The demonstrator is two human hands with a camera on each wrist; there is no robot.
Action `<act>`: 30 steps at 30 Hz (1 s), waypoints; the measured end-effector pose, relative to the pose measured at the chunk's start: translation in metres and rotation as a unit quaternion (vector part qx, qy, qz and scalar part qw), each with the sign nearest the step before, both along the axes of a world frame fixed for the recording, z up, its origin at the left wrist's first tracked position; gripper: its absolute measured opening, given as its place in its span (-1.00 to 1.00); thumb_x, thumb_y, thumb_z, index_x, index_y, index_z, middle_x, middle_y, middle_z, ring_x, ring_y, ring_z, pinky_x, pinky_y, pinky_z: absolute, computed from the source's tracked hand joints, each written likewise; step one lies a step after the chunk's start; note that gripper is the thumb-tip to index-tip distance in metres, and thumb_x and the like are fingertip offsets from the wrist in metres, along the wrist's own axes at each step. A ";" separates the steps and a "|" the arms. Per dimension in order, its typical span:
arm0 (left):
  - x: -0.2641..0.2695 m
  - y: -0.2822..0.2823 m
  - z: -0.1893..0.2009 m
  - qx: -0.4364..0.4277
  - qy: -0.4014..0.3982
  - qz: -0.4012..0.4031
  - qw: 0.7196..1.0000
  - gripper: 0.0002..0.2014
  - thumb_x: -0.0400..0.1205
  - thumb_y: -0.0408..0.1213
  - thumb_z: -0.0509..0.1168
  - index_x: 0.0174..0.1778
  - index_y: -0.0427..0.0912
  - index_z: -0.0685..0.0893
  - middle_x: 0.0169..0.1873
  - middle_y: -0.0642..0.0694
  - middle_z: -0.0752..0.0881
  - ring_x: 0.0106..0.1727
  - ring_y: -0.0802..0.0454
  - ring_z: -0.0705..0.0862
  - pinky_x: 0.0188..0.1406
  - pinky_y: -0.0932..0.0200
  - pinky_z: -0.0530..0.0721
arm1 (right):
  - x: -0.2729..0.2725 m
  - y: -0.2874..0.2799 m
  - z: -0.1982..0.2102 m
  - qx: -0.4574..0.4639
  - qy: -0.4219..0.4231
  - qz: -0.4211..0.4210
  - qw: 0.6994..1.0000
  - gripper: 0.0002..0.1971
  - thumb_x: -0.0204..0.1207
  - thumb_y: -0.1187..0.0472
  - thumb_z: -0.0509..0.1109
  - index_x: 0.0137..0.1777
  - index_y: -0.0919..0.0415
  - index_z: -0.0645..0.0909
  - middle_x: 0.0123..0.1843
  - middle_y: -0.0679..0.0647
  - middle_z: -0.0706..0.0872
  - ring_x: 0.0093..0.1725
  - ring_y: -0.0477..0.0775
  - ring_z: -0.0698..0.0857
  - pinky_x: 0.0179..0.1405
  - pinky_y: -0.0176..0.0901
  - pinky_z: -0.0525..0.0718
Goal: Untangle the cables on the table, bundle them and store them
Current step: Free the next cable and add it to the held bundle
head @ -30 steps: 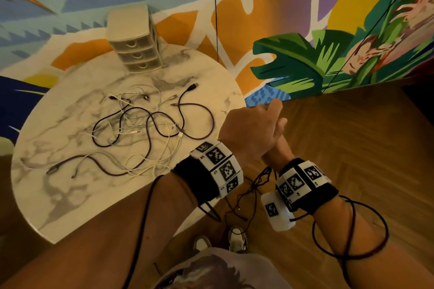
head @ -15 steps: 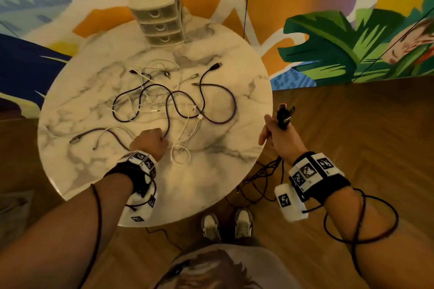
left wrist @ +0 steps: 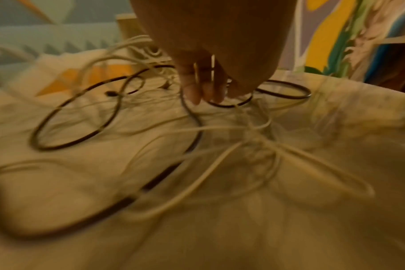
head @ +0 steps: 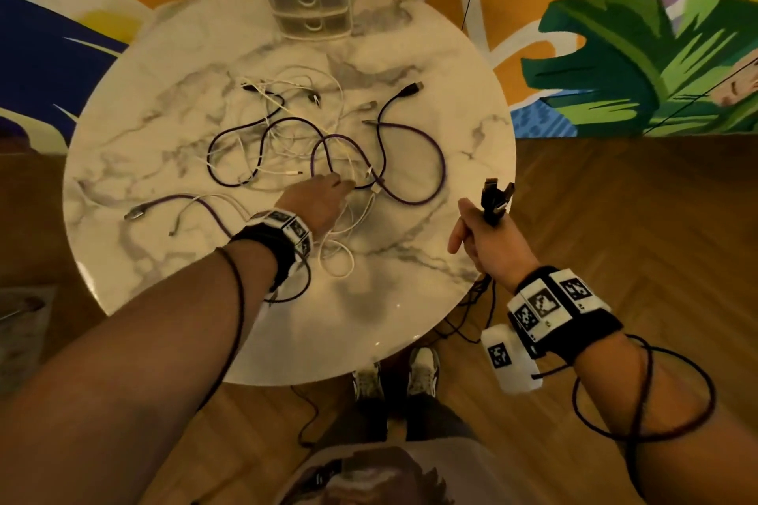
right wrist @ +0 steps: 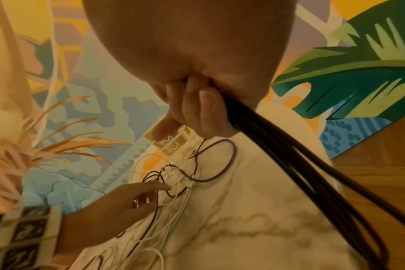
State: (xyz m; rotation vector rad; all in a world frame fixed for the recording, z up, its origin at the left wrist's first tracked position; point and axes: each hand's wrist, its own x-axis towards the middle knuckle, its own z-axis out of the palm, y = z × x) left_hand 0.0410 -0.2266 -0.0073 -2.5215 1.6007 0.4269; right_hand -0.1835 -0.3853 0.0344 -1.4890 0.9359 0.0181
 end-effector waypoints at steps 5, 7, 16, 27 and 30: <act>0.009 -0.037 -0.012 0.094 -0.005 0.064 0.993 -0.65 0.72 -0.23 0.03 0.45 -0.13 0.36 0.24 -0.27 0.58 0.22 -0.29 0.59 0.01 -0.12 0.58 | -0.003 0.001 -0.005 -0.014 0.004 -0.005 1.000 -0.36 0.69 -0.13 0.09 -0.52 0.26 0.58 -0.64 0.06 0.26 -0.65 -0.01 0.20 -0.58 -0.18 0.18; 0.011 -0.040 -0.015 0.095 -0.022 0.078 0.992 -0.66 0.72 -0.33 0.00 0.42 -0.21 0.37 0.27 -0.29 0.56 0.24 -0.30 0.58 0.02 -0.14 0.58 | -0.007 0.002 -0.007 -0.012 0.006 -0.011 1.000 -0.35 0.67 -0.16 0.09 -0.53 0.24 0.58 -0.65 0.06 0.26 -0.64 -0.01 0.19 -0.57 -0.17 0.17; 0.018 -0.019 -0.018 0.083 -0.035 0.087 0.992 -0.74 0.69 -0.27 0.09 0.27 -0.20 0.50 0.13 -0.23 0.64 0.16 -0.25 0.61 -0.10 -0.05 0.57 | 0.000 0.010 -0.013 -0.009 0.023 0.010 1.000 -0.35 0.67 -0.16 0.06 -0.50 0.25 0.60 -0.64 0.04 0.30 -0.68 -0.08 0.24 -0.59 -0.22 0.22; -0.027 -0.001 0.070 -0.167 0.032 -0.121 0.978 -0.88 0.59 -0.21 0.20 -0.13 -0.16 0.58 -0.13 -0.12 0.60 -0.19 -0.16 0.63 -0.46 0.06 0.53 | 0.032 0.036 -0.014 0.033 0.025 0.033 0.999 -0.39 0.71 -0.12 0.01 -0.28 0.23 0.75 -0.64 -0.01 0.34 -0.67 -0.06 0.26 -0.66 -0.28 0.20; -0.046 0.008 0.075 -0.204 0.068 -0.151 0.965 -0.83 0.60 -0.14 0.16 -0.10 -0.13 0.58 -0.09 -0.08 0.59 -0.20 -0.06 0.61 -0.49 0.16 0.43 | 0.046 0.038 -0.007 0.170 -0.025 -0.045 0.984 -0.49 0.71 -0.08 0.06 -0.15 0.26 0.70 -0.57 0.05 0.40 -0.68 -0.07 0.20 -0.70 -0.35 0.09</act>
